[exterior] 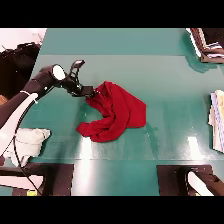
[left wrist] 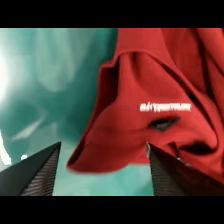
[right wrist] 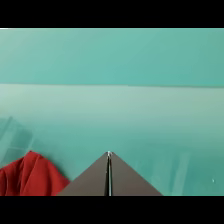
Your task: Fold the shirts.
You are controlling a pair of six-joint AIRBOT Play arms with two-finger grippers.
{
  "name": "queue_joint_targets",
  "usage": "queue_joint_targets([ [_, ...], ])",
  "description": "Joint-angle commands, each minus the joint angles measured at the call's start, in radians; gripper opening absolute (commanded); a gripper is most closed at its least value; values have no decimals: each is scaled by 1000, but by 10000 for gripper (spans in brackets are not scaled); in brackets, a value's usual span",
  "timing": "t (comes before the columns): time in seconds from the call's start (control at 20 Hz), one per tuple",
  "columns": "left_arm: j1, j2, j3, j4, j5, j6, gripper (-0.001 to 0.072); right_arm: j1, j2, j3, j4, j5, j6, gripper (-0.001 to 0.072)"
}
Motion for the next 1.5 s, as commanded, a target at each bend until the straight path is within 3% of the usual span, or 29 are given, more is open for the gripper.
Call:
queue_joint_targets([
  [0.0,13,-44,-27,-124,47,50,506,0,0,0,-7,58,0,19],
  [0.1,13,-44,-26,-126,52,58,47,0,1,-14,-15,84,0,19],
  [0.35,63,-12,113,-24,-30,64,23,0,1,-286,-14,154,91,21],
  [0.4,68,4,148,8,-31,63,23,0,0,-365,-4,155,92,122],
  [0.45,73,19,182,45,-34,64,23,0,-5,-452,10,152,99,418],
  [0.5,73,27,211,55,-37,64,23,7,-25,-524,37,156,102,520],
  [0.65,73,31,252,56,-36,64,23,97,-143,-684,148,89,100,507],
  [0.7,73,30,252,56,-39,64,23,152,-187,-706,172,36,95,451],
  [0.8,73,30,249,56,-49,64,23,274,-284,-708,206,-82,89,433],
  [0.95,73,31,249,60,-67,64,23,395,-437,-620,312,-149,29,433],
  [1.2,73,31,249,60,-74,64,23,469,-621,-424,317,-158,26,423],
  [1.35,73,31,249,64,-85,64,23,473,-666,-357,307,-153,26,26],
  [1.45,73,37,251,78,-97,62,22,465,-662,-315,245,-151,26,17],
])
